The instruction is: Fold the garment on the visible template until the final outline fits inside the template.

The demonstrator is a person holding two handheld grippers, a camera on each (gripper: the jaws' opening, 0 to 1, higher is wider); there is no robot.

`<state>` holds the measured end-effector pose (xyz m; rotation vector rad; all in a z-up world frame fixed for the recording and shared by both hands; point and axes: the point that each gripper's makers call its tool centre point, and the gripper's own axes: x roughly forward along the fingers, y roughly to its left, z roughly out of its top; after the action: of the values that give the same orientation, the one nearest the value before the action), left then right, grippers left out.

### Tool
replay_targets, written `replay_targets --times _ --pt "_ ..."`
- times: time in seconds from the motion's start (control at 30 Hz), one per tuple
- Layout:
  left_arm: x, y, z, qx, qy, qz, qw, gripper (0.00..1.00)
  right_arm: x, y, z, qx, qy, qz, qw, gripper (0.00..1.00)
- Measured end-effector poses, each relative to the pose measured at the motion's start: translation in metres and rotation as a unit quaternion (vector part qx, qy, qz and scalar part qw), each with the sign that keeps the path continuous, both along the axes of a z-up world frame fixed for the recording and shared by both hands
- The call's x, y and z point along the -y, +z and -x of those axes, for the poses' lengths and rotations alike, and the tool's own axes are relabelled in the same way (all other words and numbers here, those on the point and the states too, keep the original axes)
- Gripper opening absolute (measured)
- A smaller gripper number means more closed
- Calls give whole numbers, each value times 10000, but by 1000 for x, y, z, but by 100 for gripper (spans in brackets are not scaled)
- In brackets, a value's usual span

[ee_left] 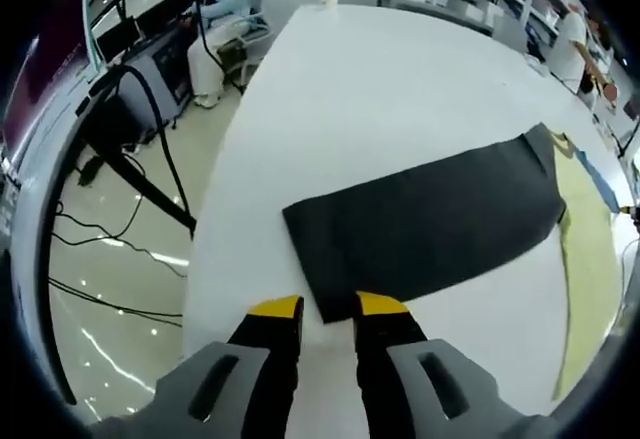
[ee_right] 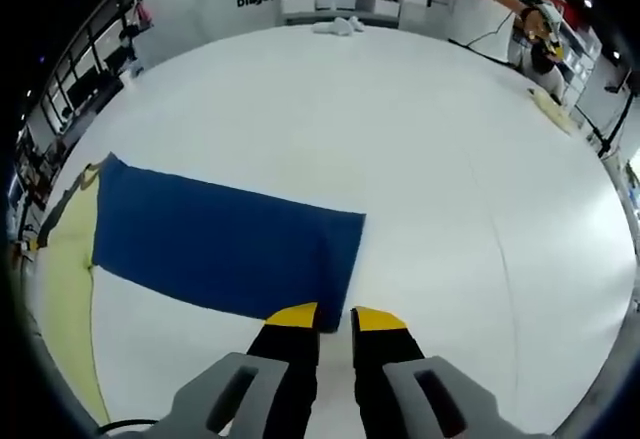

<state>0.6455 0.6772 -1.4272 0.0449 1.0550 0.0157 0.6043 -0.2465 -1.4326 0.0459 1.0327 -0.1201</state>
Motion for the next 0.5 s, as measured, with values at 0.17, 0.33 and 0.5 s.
replay_targets --times 0.17,0.33,0.5 --pt "-2 7 3 158 120 -3 9998 28 5 5 2 84 -56 -23 9999 6" --pt "4 18 7 358 181 39 9992 29 7 8 5 158 -87 -79 9998 6" --pt "15 25 9 571 171 148 9981 29 3 10 6 290 -35 -176 9994 8"
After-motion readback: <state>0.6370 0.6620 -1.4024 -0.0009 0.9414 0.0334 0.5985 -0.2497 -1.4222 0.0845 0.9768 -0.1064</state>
